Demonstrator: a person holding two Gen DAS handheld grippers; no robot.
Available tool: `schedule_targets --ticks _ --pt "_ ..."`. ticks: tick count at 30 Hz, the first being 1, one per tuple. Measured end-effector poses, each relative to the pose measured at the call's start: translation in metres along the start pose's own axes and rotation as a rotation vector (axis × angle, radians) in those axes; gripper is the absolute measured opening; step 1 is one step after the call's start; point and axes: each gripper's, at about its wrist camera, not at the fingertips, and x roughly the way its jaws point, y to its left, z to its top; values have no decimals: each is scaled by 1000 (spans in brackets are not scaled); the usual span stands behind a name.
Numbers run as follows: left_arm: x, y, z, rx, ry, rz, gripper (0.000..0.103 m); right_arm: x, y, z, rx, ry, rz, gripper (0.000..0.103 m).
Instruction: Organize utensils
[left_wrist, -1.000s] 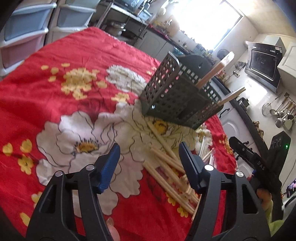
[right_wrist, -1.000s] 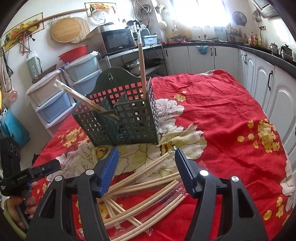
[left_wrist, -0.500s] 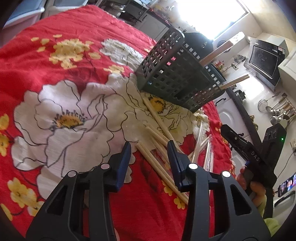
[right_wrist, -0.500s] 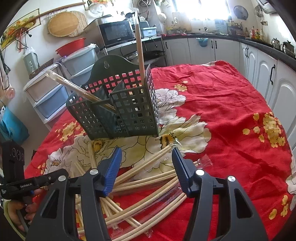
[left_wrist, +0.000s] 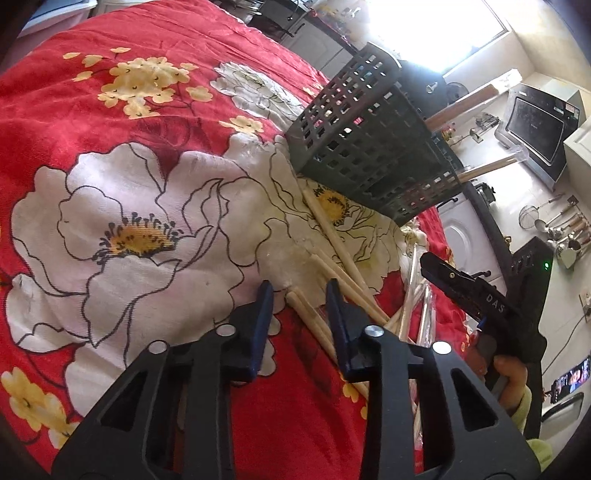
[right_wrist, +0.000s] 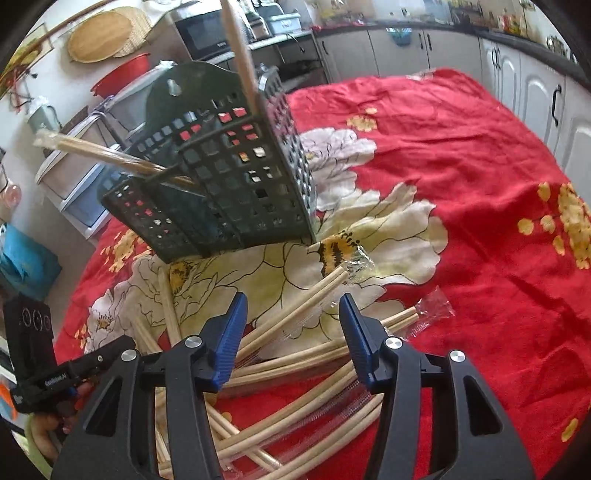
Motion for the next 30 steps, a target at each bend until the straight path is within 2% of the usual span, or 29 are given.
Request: schedule_targets --ticks 6,13,17,23,30 --pt "2 5 2 -13 3 5 13 20 -11 8 91 71 20 40" --pt "2 10 3 -28 0 -11 9 26 -26 13 208 77 70 19" --pt "1 14 2 -41 2 -27 6 24 -34 14 267 65 123 13" --pt "-5 24 5 -90 -2 -87 4 10 -30 14 258 27 158 9" --pt "-28 27 10 -102 -79 -100 3 -13 -16 15 206 -19 177 8"
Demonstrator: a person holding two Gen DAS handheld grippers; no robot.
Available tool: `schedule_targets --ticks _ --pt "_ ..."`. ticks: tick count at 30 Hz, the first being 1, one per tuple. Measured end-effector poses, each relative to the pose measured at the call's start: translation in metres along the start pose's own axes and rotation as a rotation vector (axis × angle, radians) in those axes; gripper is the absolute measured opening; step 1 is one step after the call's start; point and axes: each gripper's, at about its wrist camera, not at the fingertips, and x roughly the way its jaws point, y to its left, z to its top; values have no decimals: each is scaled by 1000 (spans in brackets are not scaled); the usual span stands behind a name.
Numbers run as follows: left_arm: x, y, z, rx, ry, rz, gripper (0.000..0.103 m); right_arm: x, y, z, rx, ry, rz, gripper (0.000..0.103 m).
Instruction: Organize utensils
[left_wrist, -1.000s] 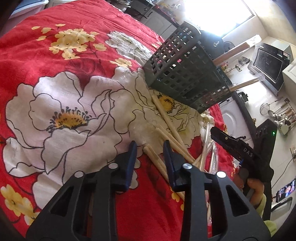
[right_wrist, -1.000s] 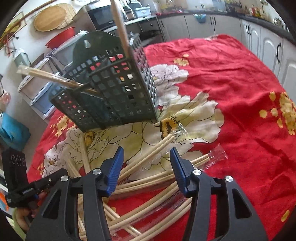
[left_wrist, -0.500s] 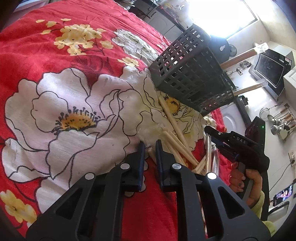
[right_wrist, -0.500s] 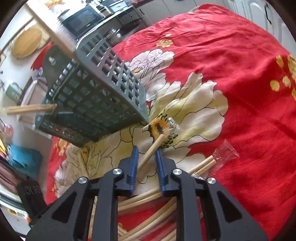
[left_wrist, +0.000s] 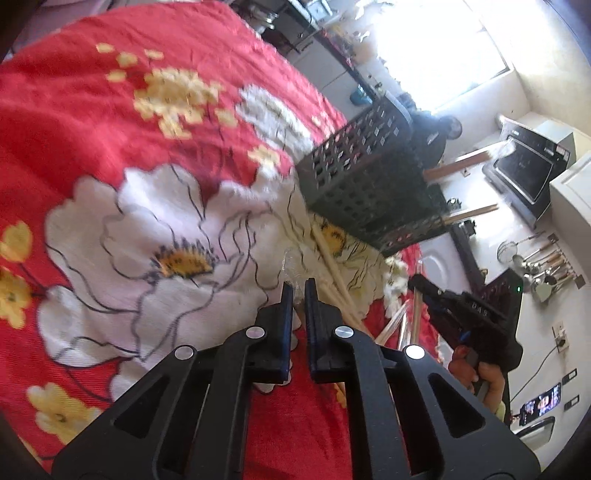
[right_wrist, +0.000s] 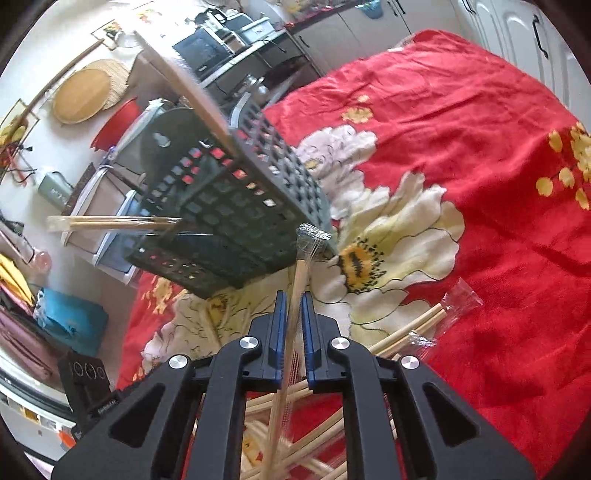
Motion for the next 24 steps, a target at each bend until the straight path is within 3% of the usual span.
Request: schedule_targets --ticks 16,24 --pt "-62 -27 24 74 -199 -11 3 -33 57 -4 -191 -110 37 7" --pt "-79 -45 35 120 -258 -26 3 -49 79 -5 -279 -166 48 7"
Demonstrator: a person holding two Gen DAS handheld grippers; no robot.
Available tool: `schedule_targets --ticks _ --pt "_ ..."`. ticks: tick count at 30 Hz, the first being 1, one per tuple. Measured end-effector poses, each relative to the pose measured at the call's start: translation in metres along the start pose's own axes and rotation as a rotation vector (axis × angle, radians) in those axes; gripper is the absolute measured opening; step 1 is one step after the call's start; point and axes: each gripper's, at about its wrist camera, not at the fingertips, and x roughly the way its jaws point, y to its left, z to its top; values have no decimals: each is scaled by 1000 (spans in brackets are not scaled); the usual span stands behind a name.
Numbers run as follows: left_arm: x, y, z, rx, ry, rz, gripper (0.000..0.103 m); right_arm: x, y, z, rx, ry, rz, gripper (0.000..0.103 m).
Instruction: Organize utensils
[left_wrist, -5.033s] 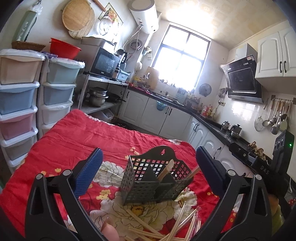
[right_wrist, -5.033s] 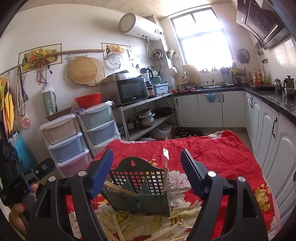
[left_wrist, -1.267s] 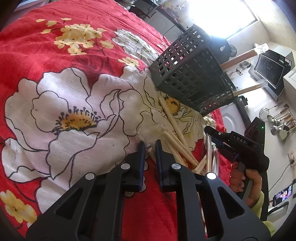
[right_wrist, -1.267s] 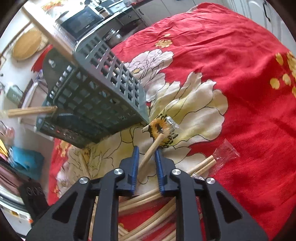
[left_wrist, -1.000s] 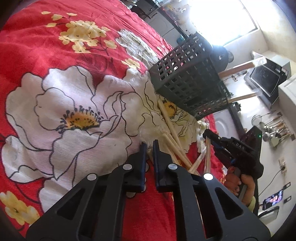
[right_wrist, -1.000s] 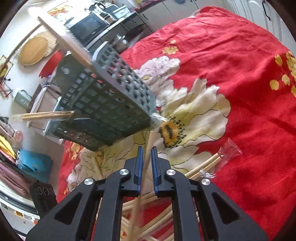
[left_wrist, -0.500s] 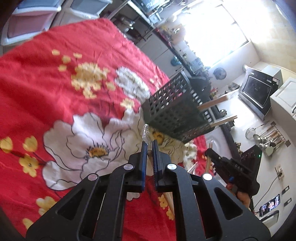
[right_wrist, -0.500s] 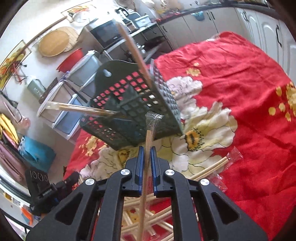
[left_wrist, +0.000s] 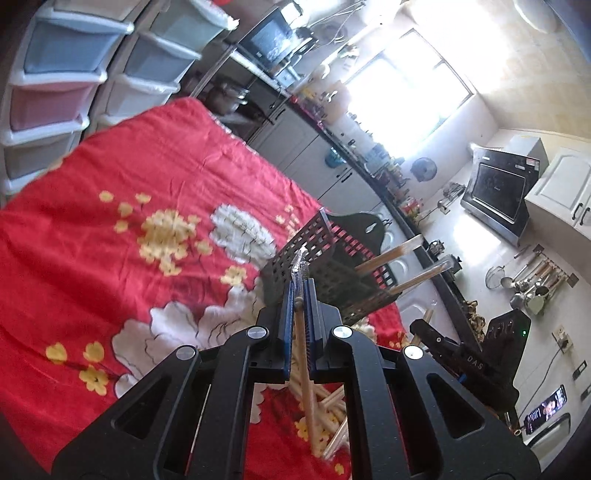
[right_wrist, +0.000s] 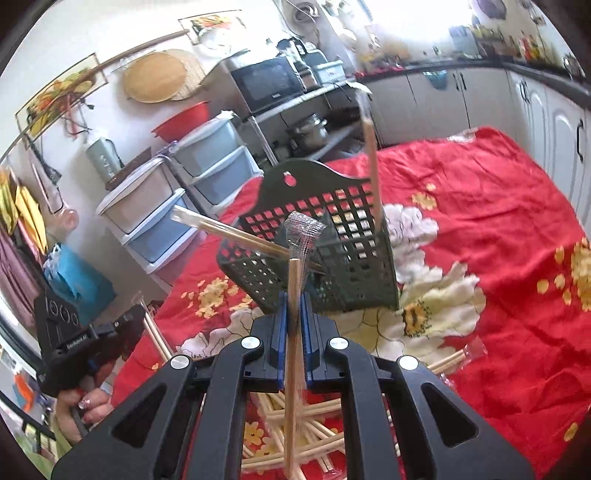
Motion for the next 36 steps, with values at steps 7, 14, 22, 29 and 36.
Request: schedule_targets --ticks 7,14,22,29,36 --pt "-4 -26 10 54 -31 -40 3 -11 13 4 -66 -43 3 7" --pt "-6 -56 22 104 -67 -91 3 -26 26 8 -120 -112 0 6" --pt "-8 -81 36 143 -115 -129 3 -39 36 17 -167 -195 -1 6" --pt "-13 -98 53 182 -178 -136 3 -47 41 29 -192 -242 -4 6" --pt "-21 -113 71 224 -240 -131 3 -56 47 46 -215 -299 -14 6"
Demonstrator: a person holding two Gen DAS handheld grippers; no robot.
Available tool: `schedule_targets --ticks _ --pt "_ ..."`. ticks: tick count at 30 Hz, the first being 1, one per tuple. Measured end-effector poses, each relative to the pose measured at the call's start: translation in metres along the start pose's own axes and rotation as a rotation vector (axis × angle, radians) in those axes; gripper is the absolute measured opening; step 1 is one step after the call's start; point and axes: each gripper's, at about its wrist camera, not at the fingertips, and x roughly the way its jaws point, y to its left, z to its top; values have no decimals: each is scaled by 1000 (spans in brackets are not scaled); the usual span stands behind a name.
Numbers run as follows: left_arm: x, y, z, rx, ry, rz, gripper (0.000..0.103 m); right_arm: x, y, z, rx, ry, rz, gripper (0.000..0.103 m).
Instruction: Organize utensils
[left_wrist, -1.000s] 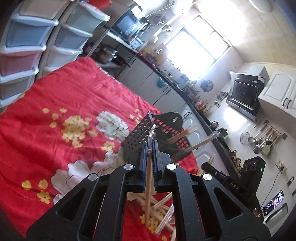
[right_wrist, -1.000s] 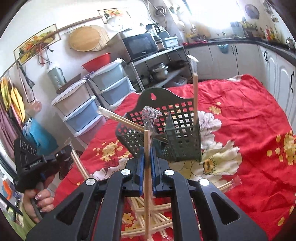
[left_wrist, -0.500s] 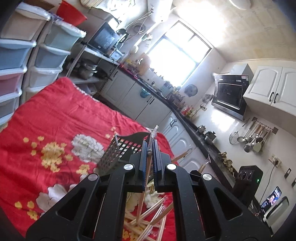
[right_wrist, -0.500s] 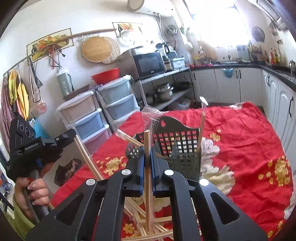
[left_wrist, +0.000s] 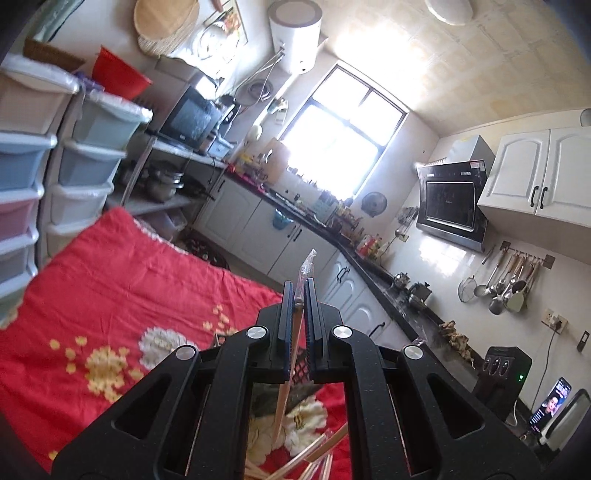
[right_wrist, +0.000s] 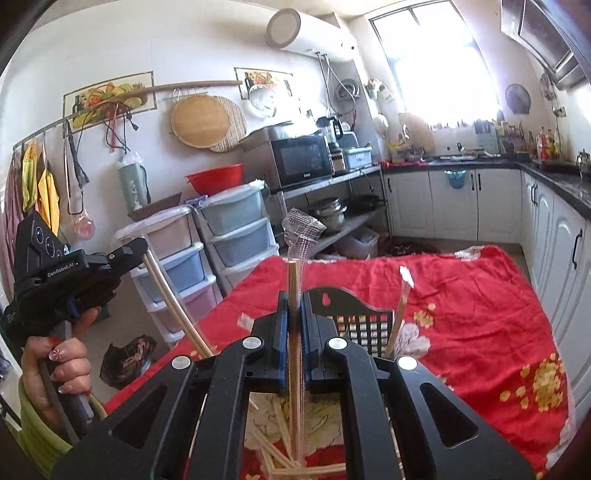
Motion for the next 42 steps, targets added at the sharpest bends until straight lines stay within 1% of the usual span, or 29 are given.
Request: schedule_targets --ticks 11,16,19,24,30,33,38,42 --pt "-3 -9 30 52 -85 28 3 -1 4 33 -48 -93 -32 6" --pt "-3 -12 45 81 -138 49 3 0 4 50 -68 -145 -54 6" --pt "2 -15 55 100 -162 57 3 1 5 61 -84 -184 -78 6" --pt "16 -25 66 134 -192 56 3 6 -2 74 -86 -224 -113 6" --pt "38 -33 61 185 -233 89 3 20 -19 77 -40 -228 -144 6" --pt "51 -36 53 210 -234 104 3 27 -26 74 -27 -225 -160 6" --pt "68 -28 33 222 -198 114 3 39 -29 61 -41 -227 -184 6" --pt "80 -16 21 201 -161 127 3 46 -30 50 -60 -239 -202 6"
